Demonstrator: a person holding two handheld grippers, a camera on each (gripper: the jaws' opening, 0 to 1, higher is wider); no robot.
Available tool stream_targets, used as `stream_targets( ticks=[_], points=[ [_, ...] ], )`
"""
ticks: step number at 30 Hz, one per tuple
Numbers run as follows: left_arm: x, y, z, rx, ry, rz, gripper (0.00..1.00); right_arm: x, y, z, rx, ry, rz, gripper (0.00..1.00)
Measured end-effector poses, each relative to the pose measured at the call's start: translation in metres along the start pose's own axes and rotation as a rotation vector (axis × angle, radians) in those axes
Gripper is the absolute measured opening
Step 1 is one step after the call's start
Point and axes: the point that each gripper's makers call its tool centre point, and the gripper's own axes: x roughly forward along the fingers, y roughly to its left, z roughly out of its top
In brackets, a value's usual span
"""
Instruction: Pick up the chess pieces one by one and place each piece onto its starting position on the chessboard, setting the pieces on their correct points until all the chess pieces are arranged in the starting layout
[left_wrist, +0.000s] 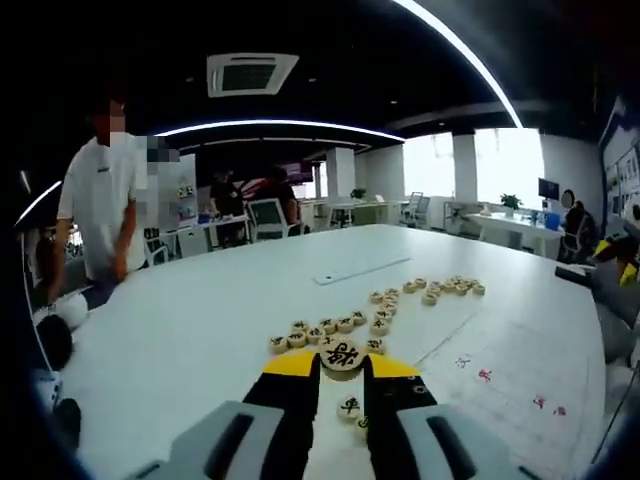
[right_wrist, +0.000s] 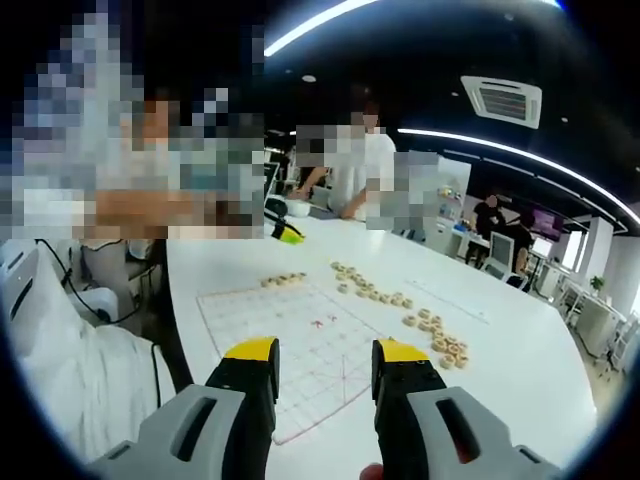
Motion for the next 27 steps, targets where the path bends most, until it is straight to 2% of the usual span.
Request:
stream_targets(
  ticks=[6,12,16,21,23,27],
  points=[
    [-0.031,-0.010,-0.006,-0.004,-0.004,-0.026,0.20,0.001,0.003,0.000,-0.005,0.003,0.005,0.38],
    [-0.053,-0.043,-0.011,-0.018,-0.026,-0.116,0.20,0.001,0.004,0.001,-0.007,0.003,0.004,0.38],
    [-0.061,-0.075,-0.029,0.016,0.017,-0.180,0.20,0.000,0.005,0.002,-0.009,0.000,0.006,0.38],
    [-0.064,-0.095,-0.048,0.043,0.065,-0.217,0.20,-0.001,0.004,0.002,-0.010,-0.001,0.005,0.38],
    [-0.063,-0.099,-0.060,0.045,0.099,-0.223,0.20,-0.002,0.004,0.003,-0.010,-0.003,0.004,0.38],
    [-0.060,-0.094,-0.084,0.055,0.164,-0.190,0.20,-0.003,0.003,0.003,-0.009,-0.005,0.002,0.38]
  ],
)
